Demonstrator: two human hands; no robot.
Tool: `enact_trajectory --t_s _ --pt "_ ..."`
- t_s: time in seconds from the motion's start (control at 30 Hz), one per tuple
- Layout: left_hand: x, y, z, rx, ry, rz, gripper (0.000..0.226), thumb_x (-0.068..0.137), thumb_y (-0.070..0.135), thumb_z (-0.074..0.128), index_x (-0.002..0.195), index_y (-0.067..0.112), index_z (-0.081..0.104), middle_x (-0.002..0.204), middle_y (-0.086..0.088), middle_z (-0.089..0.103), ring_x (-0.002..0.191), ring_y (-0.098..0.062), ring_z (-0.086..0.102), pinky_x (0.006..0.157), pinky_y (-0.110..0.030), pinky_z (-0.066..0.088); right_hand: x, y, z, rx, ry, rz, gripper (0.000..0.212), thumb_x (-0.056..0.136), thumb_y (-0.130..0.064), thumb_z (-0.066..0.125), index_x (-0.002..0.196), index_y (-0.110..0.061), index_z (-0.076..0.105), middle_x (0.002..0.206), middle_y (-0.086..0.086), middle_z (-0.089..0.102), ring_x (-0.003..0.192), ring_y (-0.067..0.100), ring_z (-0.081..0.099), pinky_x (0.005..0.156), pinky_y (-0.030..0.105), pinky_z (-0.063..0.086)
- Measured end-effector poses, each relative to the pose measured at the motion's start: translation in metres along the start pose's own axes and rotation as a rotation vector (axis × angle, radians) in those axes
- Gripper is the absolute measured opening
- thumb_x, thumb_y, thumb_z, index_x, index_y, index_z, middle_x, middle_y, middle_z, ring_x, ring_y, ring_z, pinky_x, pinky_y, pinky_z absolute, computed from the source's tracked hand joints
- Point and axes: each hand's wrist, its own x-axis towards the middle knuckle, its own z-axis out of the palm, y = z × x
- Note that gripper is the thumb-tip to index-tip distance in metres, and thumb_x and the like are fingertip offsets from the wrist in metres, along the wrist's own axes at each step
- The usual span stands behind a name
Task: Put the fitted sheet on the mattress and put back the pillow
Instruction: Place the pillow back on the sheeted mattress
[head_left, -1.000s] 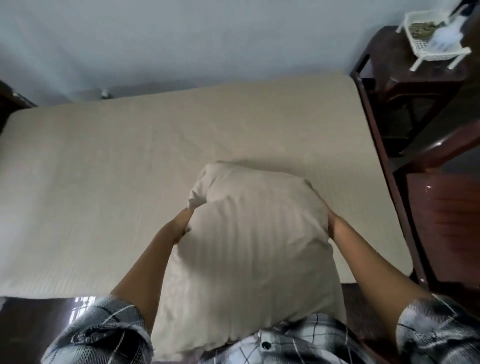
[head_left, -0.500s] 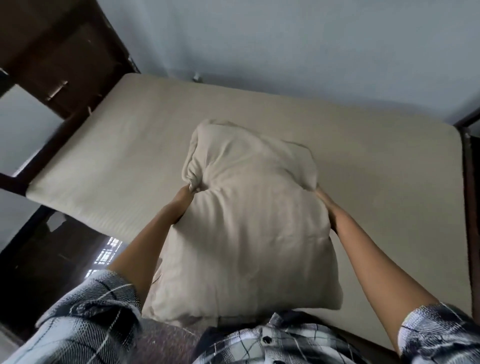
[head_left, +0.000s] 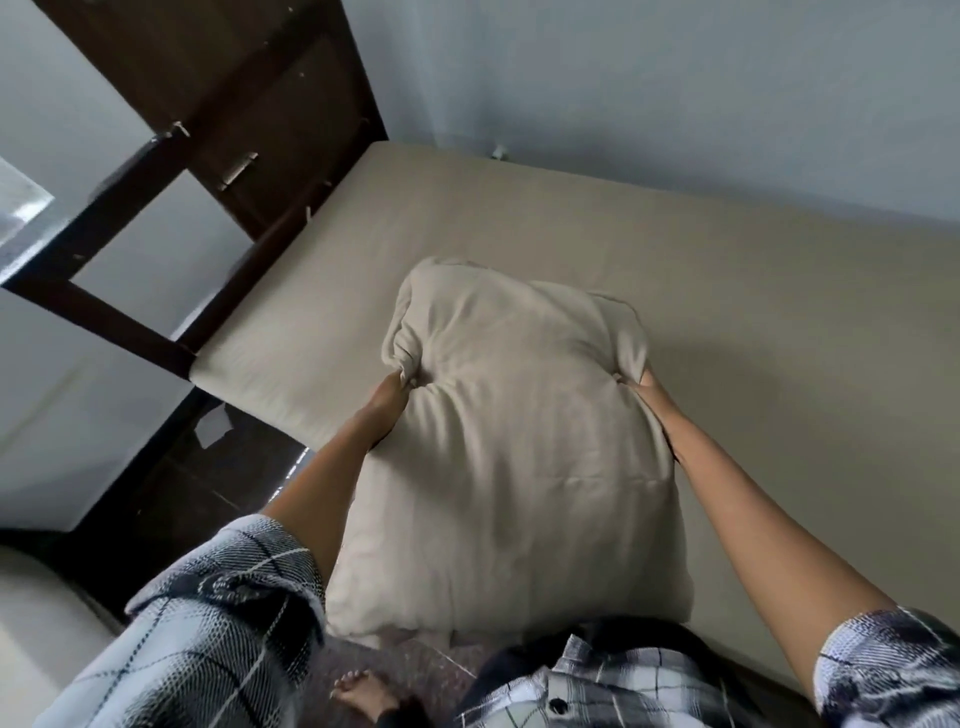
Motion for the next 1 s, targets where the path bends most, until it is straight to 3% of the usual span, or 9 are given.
enact_trajectory --t_s 0.13,0.2,0.33,0.5,0.6,0.7,0.77,0.87,1.0 --pt "0.032 -0.033 -0.056 -0.029 0.011 -0.050 0.031 0.098 0.015 0.036 0.123 0.005 0.052 0.128 -0.015 0.053 0.118 -0.029 0.049 0.101 -0.038 0.034 0.017 -0.018 0.063 -0.024 -0.036 -0.041 0.076 0.085 -0.005 0.061 0.147 0.002 0.017 0.151 0.017 0.026 0.140 0.028 0.027 0.109 0.028 0.026" --pt "0.051 -0.047 -0.082 -0.022 0.026 -0.058 0.027 0.098 0.017 0.037 0.117 0.009 0.055 0.125 -0.012 0.054 0.112 -0.027 0.050 0.099 -0.037 0.035 0.031 -0.025 0.090 -0.033 -0.037 -0.047 0.069 0.090 0.000 0.057 0.147 0.001 0.017 0.152 0.018 0.025 0.140 0.028 0.027 0.105 0.024 0.027" --pt "0.101 -0.070 -0.128 -0.066 0.066 -0.114 0.031 0.097 0.027 0.038 0.115 0.011 0.058 0.122 -0.013 0.058 0.109 -0.026 0.053 0.092 -0.036 0.037 0.067 -0.034 0.142 -0.034 -0.039 -0.053 0.062 0.094 0.004 0.047 0.148 -0.001 0.016 0.152 0.017 0.025 0.140 0.028 0.028 0.109 0.028 0.026" --pt "0.154 -0.062 -0.189 -0.080 0.034 -0.044 0.029 0.101 0.019 0.032 0.109 0.009 0.058 0.109 -0.005 0.055 0.103 -0.020 0.050 0.092 -0.031 0.034 0.121 -0.048 0.206 0.041 -0.008 -0.018 0.061 0.094 0.004 0.047 0.148 -0.003 0.019 0.150 0.016 0.030 0.139 0.029 0.030 0.111 0.033 0.027" --pt "0.199 -0.069 -0.230 -0.020 0.029 -0.055 0.025 0.096 0.026 0.037 0.092 0.020 0.061 0.108 -0.006 0.061 0.102 -0.023 0.055 0.100 -0.038 0.038 0.149 -0.059 0.244 0.103 -0.016 0.016 0.064 0.093 -0.004 0.054 0.148 -0.008 0.022 0.148 0.015 0.035 0.137 0.029 0.035 0.111 0.037 0.029" --pt "0.224 -0.061 -0.269 0.047 0.043 -0.040 0.020 0.097 0.023 0.036 0.097 0.021 0.056 0.092 0.002 0.058 0.098 -0.021 0.053 0.089 -0.031 0.035 0.172 -0.078 0.281 0.158 -0.025 0.045 0.076 0.084 -0.014 0.063 0.148 -0.010 0.022 0.146 0.013 0.038 0.133 0.027 0.038 0.110 0.038 0.031" --pt "0.241 -0.056 -0.291 0.125 0.036 -0.001 0.020 0.097 0.018 0.038 0.100 0.015 0.057 0.099 -0.004 0.060 0.104 -0.028 0.053 0.088 -0.033 0.037 0.185 -0.087 0.303 0.188 -0.022 0.055 0.068 0.090 -0.006 0.057 0.148 -0.012 0.021 0.145 0.013 0.039 0.133 0.027 0.039 0.108 0.036 0.032" --pt "0.274 -0.056 -0.321 0.230 0.054 0.017 0.033 0.100 0.017 0.038 0.124 0.000 0.053 0.127 -0.021 0.055 0.119 -0.036 0.050 0.099 -0.037 0.038 0.207 -0.098 0.329 0.194 -0.005 0.058 0.069 0.091 -0.006 0.057 0.148 -0.014 0.020 0.141 0.010 0.041 0.130 0.024 0.041 0.103 0.031 0.034" --pt "0.319 -0.053 -0.353 0.241 0.099 0.051 0.032 0.098 0.015 0.036 0.119 0.000 0.054 0.128 -0.020 0.054 0.117 -0.035 0.050 0.101 -0.040 0.038 0.236 -0.113 0.367 0.159 0.031 0.047 0.061 0.095 0.001 0.046 0.148 -0.010 0.017 0.142 0.009 0.038 0.128 0.020 0.039 0.103 0.028 0.033"
